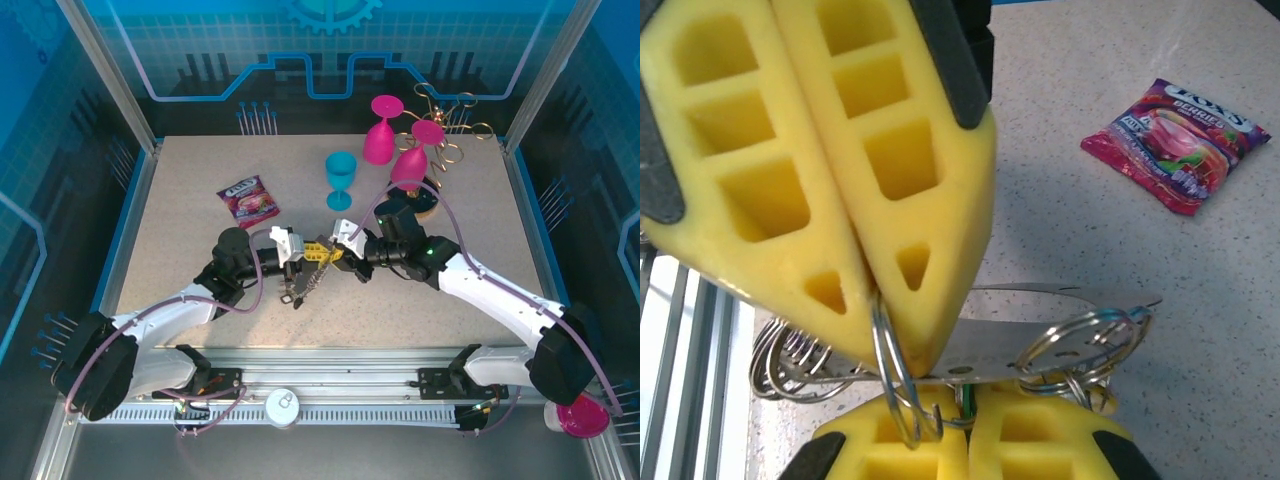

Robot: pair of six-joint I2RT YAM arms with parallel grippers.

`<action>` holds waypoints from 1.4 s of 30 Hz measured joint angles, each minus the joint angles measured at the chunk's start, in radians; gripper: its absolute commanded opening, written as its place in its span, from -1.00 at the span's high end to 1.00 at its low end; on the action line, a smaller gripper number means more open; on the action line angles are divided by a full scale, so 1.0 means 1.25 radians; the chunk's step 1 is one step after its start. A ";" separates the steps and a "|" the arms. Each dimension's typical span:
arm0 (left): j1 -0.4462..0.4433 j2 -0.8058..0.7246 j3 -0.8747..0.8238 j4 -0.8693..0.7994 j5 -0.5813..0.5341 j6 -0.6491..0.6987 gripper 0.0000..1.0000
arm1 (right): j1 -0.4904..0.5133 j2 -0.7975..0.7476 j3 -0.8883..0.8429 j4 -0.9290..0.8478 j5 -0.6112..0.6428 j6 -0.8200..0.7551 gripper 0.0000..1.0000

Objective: Put the keys on the keyring

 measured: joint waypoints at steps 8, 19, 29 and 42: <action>0.001 0.006 0.000 0.003 0.015 0.000 1.00 | -0.001 -0.002 0.013 -0.057 -0.005 -0.025 0.92; 0.003 0.014 0.000 0.015 0.026 0.007 1.00 | -0.004 -0.008 0.005 -0.058 -0.064 -0.013 0.22; 0.003 0.014 0.000 0.000 0.024 0.030 1.00 | -0.049 -0.123 -0.080 0.044 -0.088 0.012 0.33; 0.003 0.015 0.000 0.000 0.025 0.029 1.00 | -0.049 -0.098 -0.082 0.105 -0.119 0.032 0.59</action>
